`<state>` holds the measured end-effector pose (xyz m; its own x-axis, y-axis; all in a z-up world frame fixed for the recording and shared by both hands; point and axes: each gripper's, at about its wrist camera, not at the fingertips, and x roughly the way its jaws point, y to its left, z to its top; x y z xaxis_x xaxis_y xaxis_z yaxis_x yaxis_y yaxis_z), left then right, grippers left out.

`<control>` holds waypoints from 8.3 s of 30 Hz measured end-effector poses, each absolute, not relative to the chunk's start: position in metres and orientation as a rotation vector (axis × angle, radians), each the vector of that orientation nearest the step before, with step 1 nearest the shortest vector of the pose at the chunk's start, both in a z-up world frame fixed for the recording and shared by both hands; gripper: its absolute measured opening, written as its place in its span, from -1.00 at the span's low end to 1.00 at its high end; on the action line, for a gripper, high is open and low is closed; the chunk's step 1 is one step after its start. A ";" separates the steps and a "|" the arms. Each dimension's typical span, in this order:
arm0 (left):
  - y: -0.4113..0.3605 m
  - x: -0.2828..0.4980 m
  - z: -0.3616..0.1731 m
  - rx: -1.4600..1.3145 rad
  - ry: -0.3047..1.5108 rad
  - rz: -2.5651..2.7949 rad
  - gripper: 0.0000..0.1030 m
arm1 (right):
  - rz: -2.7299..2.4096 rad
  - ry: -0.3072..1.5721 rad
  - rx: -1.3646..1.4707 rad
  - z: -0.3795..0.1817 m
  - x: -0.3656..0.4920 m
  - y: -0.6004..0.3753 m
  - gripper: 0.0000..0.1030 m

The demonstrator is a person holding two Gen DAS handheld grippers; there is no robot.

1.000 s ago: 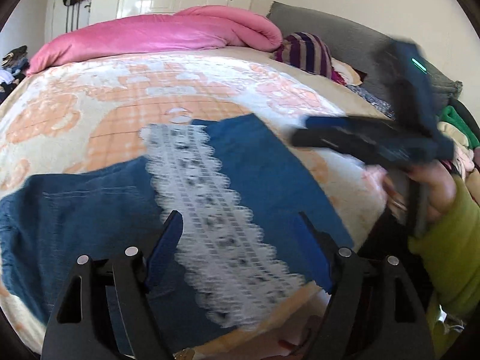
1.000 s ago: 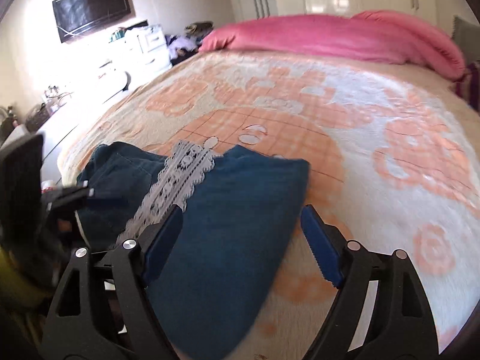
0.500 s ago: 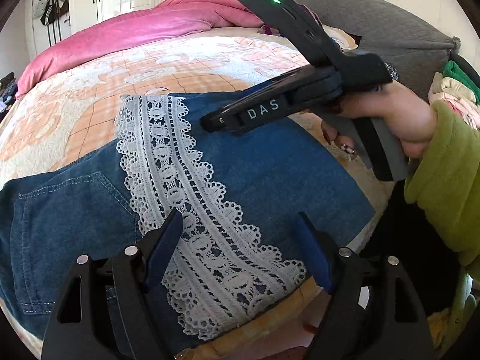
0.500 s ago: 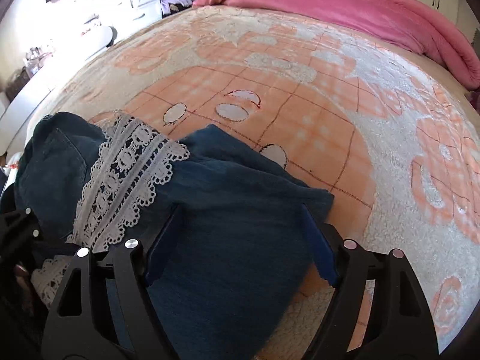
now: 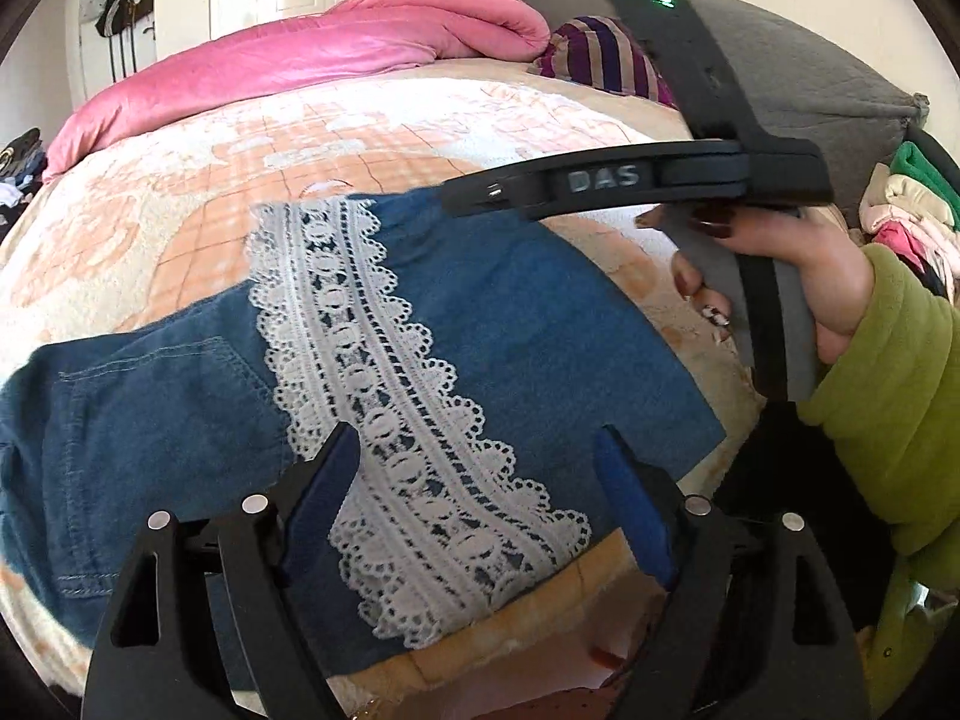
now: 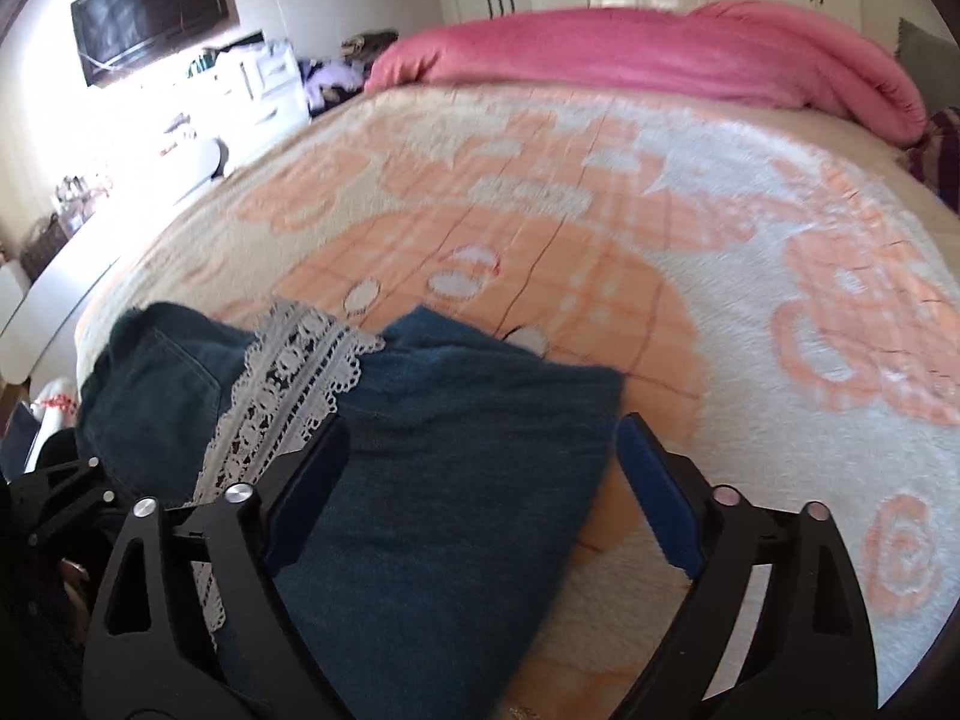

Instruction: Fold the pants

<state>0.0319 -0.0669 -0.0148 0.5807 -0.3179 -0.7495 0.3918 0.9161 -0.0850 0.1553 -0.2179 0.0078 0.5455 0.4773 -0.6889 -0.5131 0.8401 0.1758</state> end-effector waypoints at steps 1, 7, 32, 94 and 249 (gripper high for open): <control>-0.065 0.029 -0.012 0.091 0.851 -0.410 0.54 | 0.585 0.795 -0.038 0.010 0.155 -0.220 0.71; -0.055 0.015 0.001 0.085 0.825 -0.365 0.73 | 0.581 0.775 -0.010 0.018 0.149 -0.224 0.83; 0.083 -0.008 0.024 -0.154 0.778 -0.024 0.92 | 0.762 0.801 -0.087 0.045 0.116 -0.146 0.83; -0.029 0.055 0.006 -0.446 0.881 -0.595 0.77 | 1.110 0.853 0.169 0.042 0.166 -0.190 0.01; 0.011 0.099 0.004 -0.240 0.866 -0.353 0.73 | 0.603 0.926 0.097 0.024 0.101 -0.298 0.44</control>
<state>0.0989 0.0111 0.0044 0.5957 -0.3968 -0.6983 0.2046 0.9157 -0.3458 0.1006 -0.2980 0.0239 0.4495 0.5274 -0.7210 -0.4463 0.8318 0.3301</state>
